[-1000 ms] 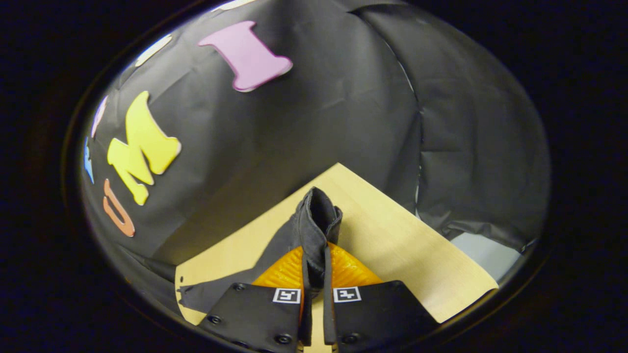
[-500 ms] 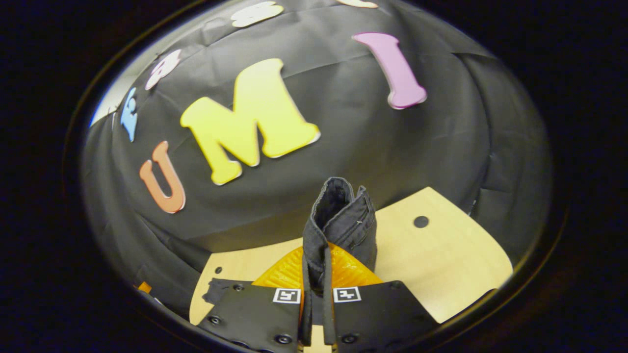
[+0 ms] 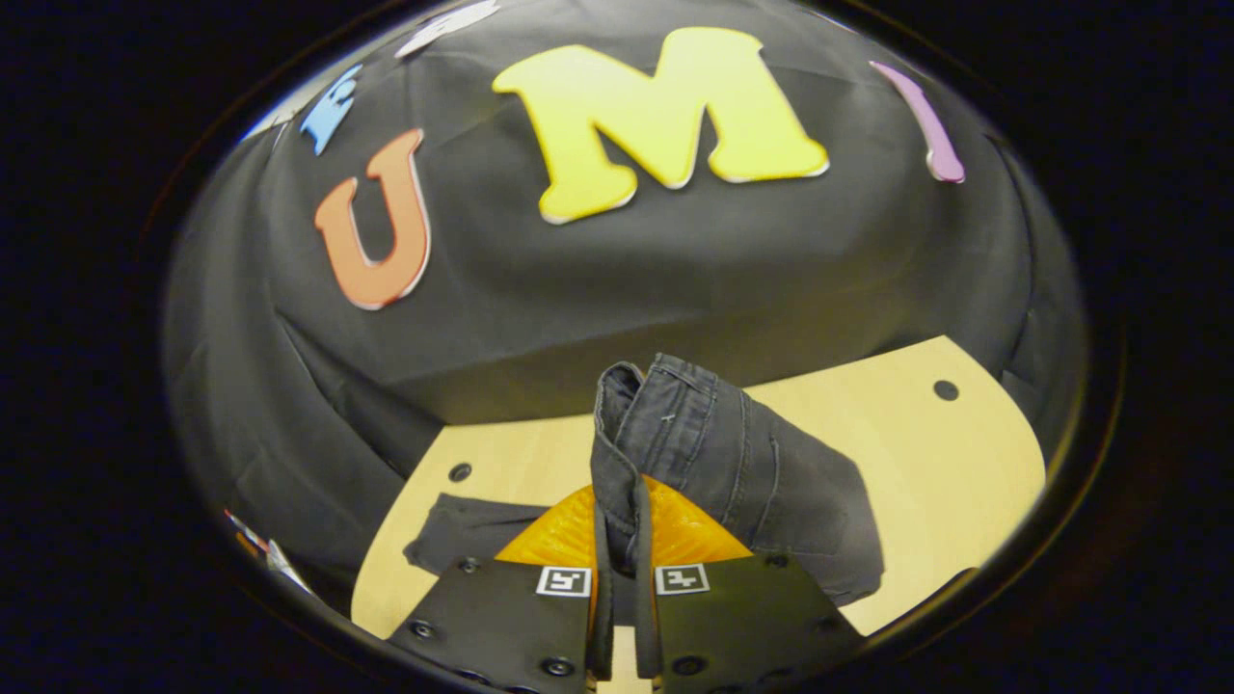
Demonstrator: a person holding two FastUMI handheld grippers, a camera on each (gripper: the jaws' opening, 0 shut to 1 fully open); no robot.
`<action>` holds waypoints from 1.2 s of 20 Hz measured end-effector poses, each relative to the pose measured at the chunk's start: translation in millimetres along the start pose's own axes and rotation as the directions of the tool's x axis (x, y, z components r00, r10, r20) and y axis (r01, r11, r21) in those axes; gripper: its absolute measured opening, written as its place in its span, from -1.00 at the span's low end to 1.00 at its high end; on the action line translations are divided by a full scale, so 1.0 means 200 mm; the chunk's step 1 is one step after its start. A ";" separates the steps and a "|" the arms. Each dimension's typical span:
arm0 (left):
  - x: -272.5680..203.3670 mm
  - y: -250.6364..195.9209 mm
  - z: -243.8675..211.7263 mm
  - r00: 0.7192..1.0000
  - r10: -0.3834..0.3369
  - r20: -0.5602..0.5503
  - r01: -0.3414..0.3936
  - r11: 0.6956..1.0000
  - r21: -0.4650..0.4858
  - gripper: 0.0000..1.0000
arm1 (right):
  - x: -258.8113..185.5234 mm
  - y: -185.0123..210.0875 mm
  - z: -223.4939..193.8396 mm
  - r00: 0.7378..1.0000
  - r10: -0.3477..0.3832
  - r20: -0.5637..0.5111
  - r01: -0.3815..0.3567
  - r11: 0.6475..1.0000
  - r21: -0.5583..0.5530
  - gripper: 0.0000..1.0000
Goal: Grasp the waist and the cuffs of the jeans and fold them to make the two legs overlap; first hold the waist and fold one-third of the jeans toward the cuffs, then hold the cuffs and fold the remaining one-third in the same direction to finish folding.
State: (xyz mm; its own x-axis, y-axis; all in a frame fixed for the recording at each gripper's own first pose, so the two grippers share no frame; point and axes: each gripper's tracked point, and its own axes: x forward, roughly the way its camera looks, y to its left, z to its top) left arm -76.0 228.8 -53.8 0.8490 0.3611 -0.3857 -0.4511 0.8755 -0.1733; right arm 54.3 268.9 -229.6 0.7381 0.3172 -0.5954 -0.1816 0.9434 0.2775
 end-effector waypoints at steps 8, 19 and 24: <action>0.00 0.06 -0.06 0.999 0.016 -0.029 -0.017 1.000 -0.012 0.97 | 0.34 0.06 -0.51 0.977 -0.103 -0.188 0.053 0.966 -0.254 -0.80; 0.05 0.08 -0.14 0.998 -0.016 -0.062 0.015 0.999 -0.028 0.97 | 0.14 0.19 -0.47 0.974 0.077 -0.214 -0.130 0.960 -0.248 0.49; 0.20 -0.04 -0.38 0.959 -0.207 -0.195 0.139 0.940 -0.313 0.97 | -0.29 0.23 -0.17 0.972 0.202 -0.118 -0.230 0.917 -0.325 0.75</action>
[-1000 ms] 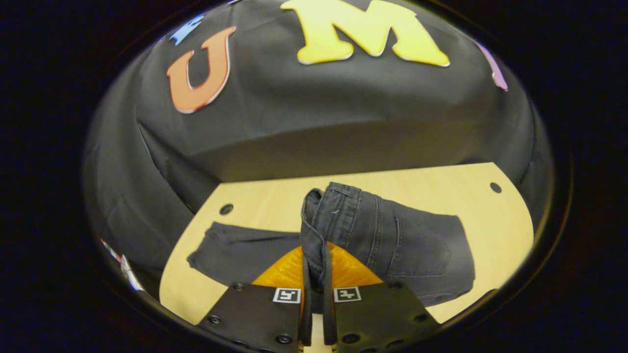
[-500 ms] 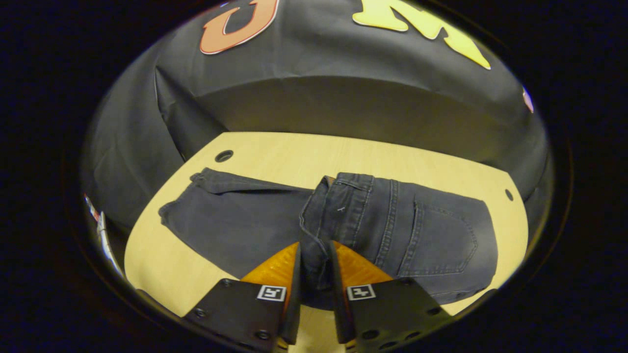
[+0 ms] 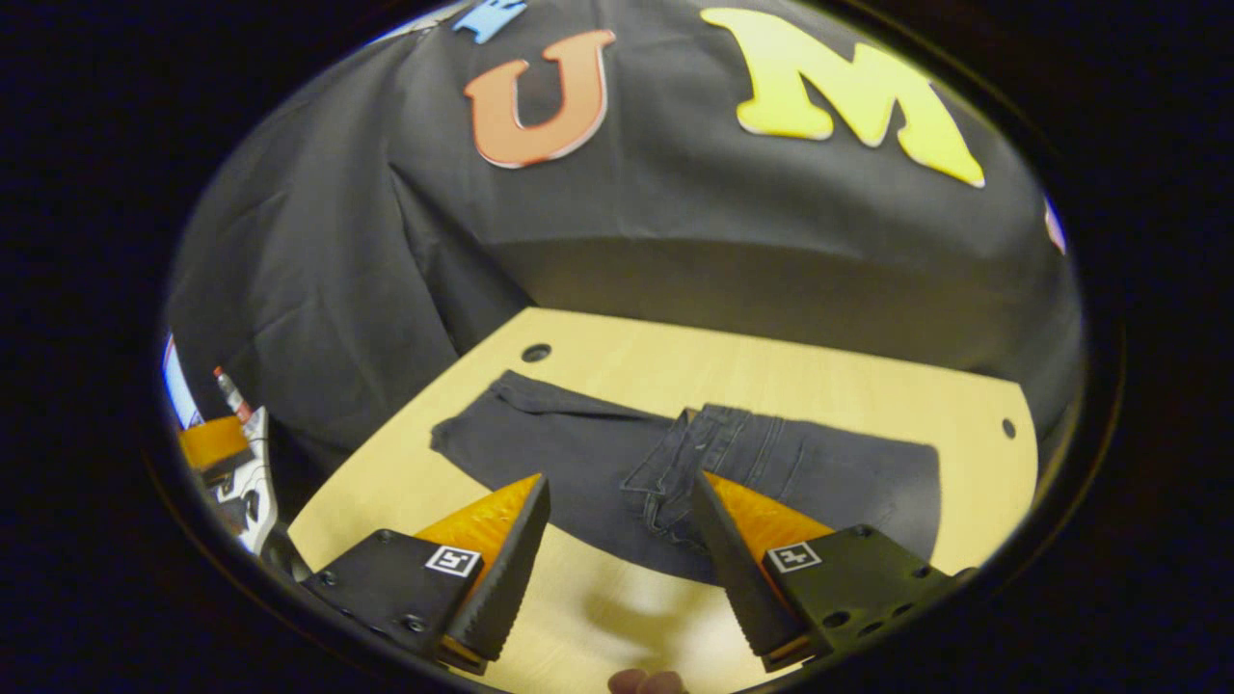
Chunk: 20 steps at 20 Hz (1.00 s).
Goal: Grasp the waist and the cuffs of the jeans and fold them to make the two legs overlap; first hold the waist and fold one-third of the jeans toward the cuffs, then hold the cuffs and fold the remaining one-third in the same direction to finish folding.
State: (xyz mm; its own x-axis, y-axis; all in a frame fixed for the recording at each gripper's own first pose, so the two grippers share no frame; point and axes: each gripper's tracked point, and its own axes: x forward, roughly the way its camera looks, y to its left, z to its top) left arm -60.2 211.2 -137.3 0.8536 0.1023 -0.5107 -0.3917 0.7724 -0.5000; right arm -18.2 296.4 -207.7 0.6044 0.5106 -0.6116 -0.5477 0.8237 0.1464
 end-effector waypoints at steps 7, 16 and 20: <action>0.47 0.13 -0.14 0.984 -0.130 -0.121 0.040 0.825 -0.563 0.98 | -0.61 -0.30 0.11 0.995 -0.079 0.064 0.084 0.993 -0.086 0.93; 0.94 0.20 -0.13 0.987 -0.091 -0.134 -0.023 0.739 -0.673 0.97 | -0.91 -0.84 0.05 0.939 -0.342 0.037 0.340 0.938 0.065 0.92; 1.03 0.18 -0.10 0.989 -0.102 -0.102 0.001 0.710 -0.704 0.97 | -0.91 -0.86 0.03 0.936 -0.352 0.025 0.349 0.934 0.069 0.99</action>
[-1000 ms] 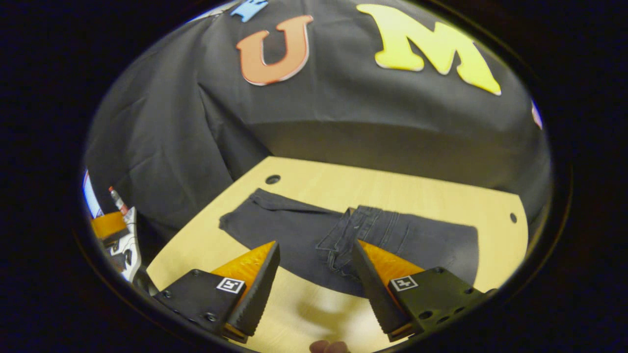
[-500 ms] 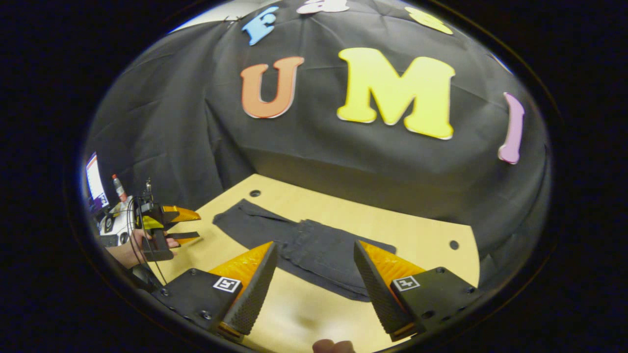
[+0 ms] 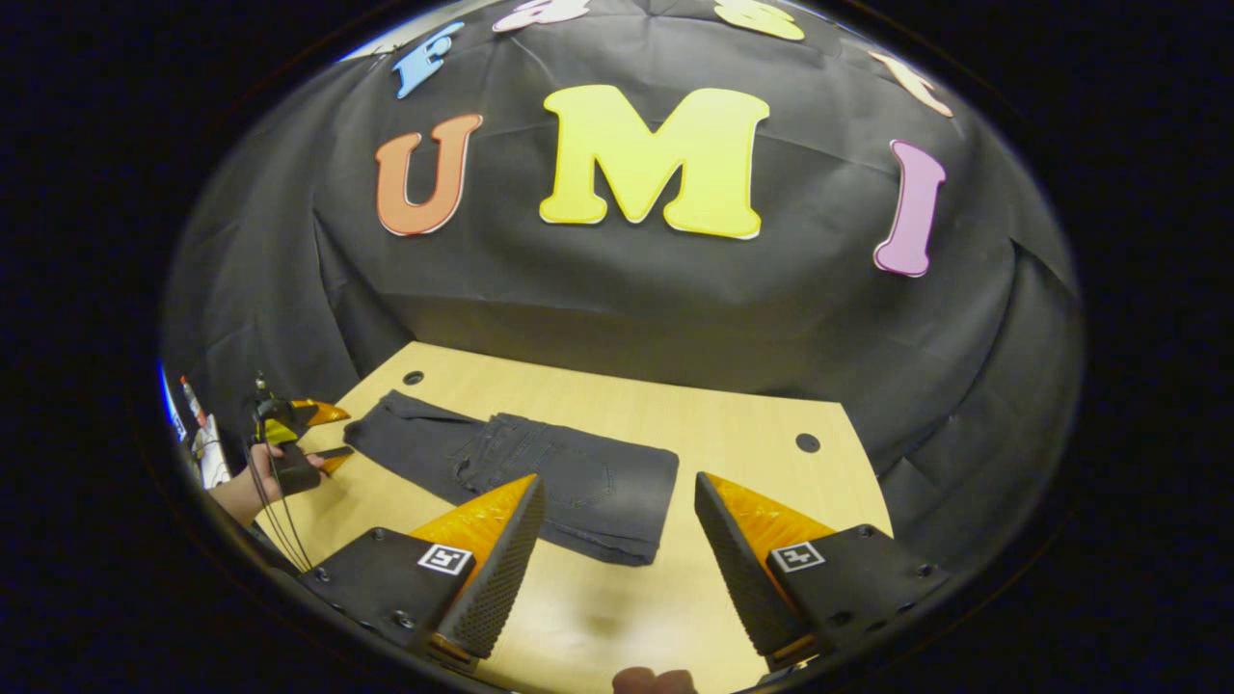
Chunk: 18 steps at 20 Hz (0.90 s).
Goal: Grasp the waist and the cuffs of the jeans and fold them to make the two legs overlap; first hold the waist and fold one-third of the jeans toward the cuffs, then hold the cuffs and fold the remaining one-third in the same direction to finish folding.
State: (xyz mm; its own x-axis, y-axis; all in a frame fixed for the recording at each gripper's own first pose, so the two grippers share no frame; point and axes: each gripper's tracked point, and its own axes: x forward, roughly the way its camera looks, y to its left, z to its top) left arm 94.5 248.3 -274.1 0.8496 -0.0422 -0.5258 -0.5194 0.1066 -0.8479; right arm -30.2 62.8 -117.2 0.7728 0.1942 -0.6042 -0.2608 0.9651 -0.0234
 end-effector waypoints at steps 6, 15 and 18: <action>0.17 -0.05 0.03 0.996 -0.088 -0.004 0.086 0.988 -0.124 0.78 | 0.03 -0.02 -0.05 1.000 -0.011 -0.029 0.011 1.000 0.016 0.87; 0.24 -0.02 -0.01 0.999 -0.026 -0.047 0.023 0.997 -0.073 -0.41 | -0.05 -0.06 -0.11 1.000 -0.010 -0.026 0.012 0.998 0.067 0.87; 0.21 -0.04 -0.03 1.000 -0.011 -0.023 0.009 0.997 -0.074 -0.76 | -0.11 -0.08 -0.13 1.000 -0.010 -0.016 0.012 0.996 0.089 0.87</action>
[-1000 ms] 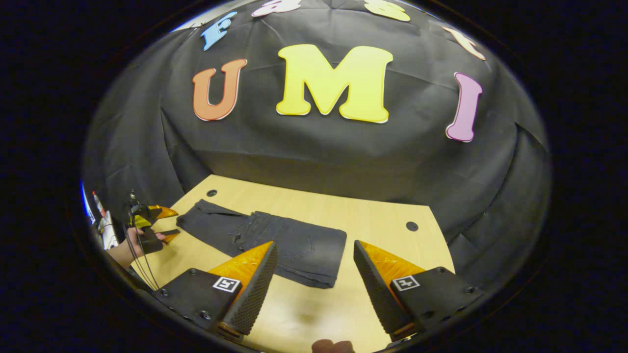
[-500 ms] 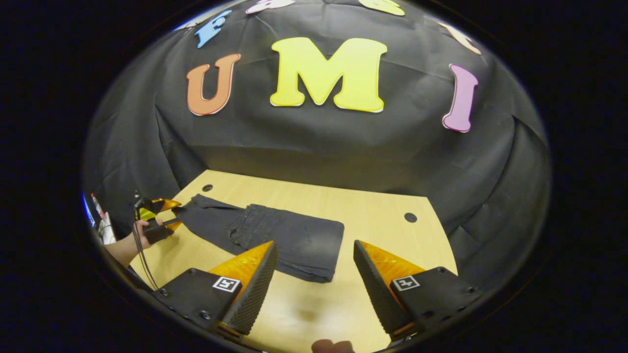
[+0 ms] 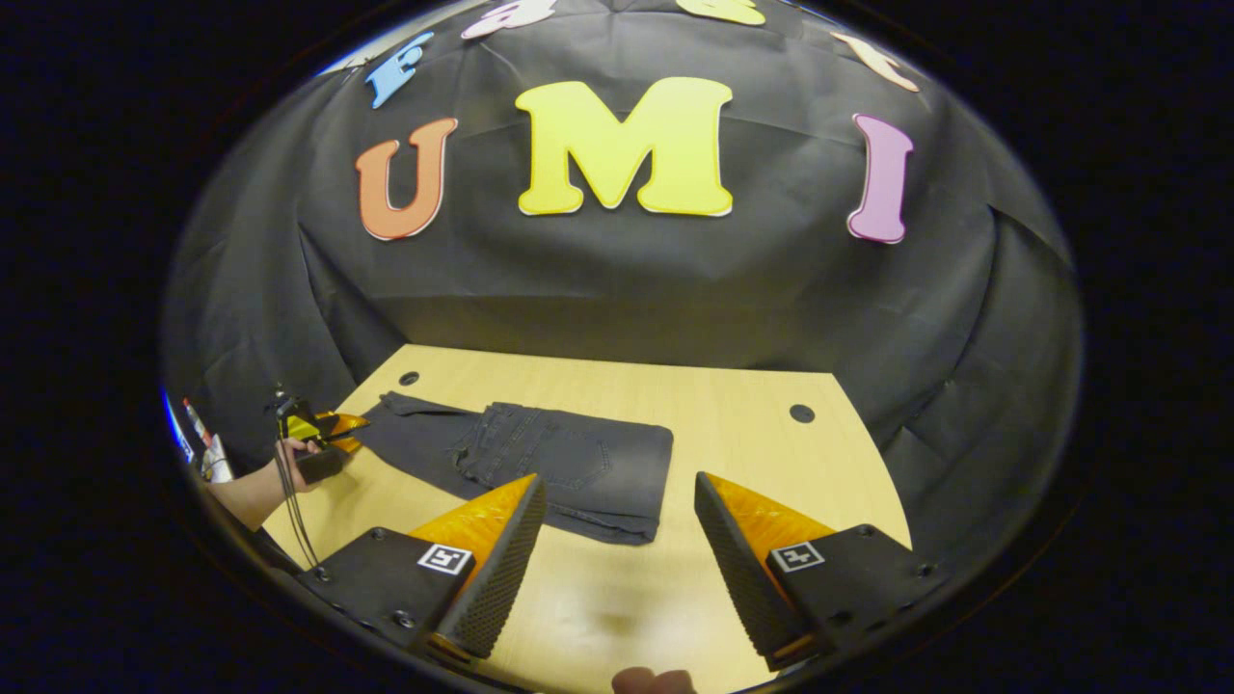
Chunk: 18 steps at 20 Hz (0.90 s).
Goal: Grasp the waist and the cuffs of the jeans and fold them to make the two legs overlap; first hold the waist and fold one-third of the jeans toward the cuffs, then hold the cuffs and fold the remaining one-third in the same direction to finish folding.
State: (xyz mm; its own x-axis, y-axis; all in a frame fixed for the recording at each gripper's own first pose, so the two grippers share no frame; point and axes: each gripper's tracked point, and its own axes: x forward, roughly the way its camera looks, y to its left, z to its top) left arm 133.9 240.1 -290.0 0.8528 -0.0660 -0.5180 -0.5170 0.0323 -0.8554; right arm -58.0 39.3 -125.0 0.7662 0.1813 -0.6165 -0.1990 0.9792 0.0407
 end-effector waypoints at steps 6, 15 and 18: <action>-0.23 -0.55 -0.23 0.990 -0.129 0.051 0.115 0.968 0.223 -0.89 | -0.17 -0.14 -0.01 0.998 -0.026 0.061 0.022 0.997 0.077 0.86; -0.39 -1.00 -1.20 0.976 -0.201 -0.087 0.212 0.769 0.603 -0.89 | -0.47 -0.49 -0.08 0.981 -0.141 0.132 0.115 0.976 0.187 0.99; -0.28 -0.91 -1.48 0.977 -0.153 -0.147 0.213 0.708 0.674 -0.89 | -0.56 -0.64 -0.15 0.973 -0.200 0.119 0.169 0.959 0.228 0.86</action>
State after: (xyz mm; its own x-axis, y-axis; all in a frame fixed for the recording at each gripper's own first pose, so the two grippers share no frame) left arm 158.8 -57.7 -104.4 0.9018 -0.2165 -0.3741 -0.1352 0.6807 -0.7199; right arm -136.0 -108.8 -84.7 0.8579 -0.0081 -0.5138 0.0778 0.9904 0.1141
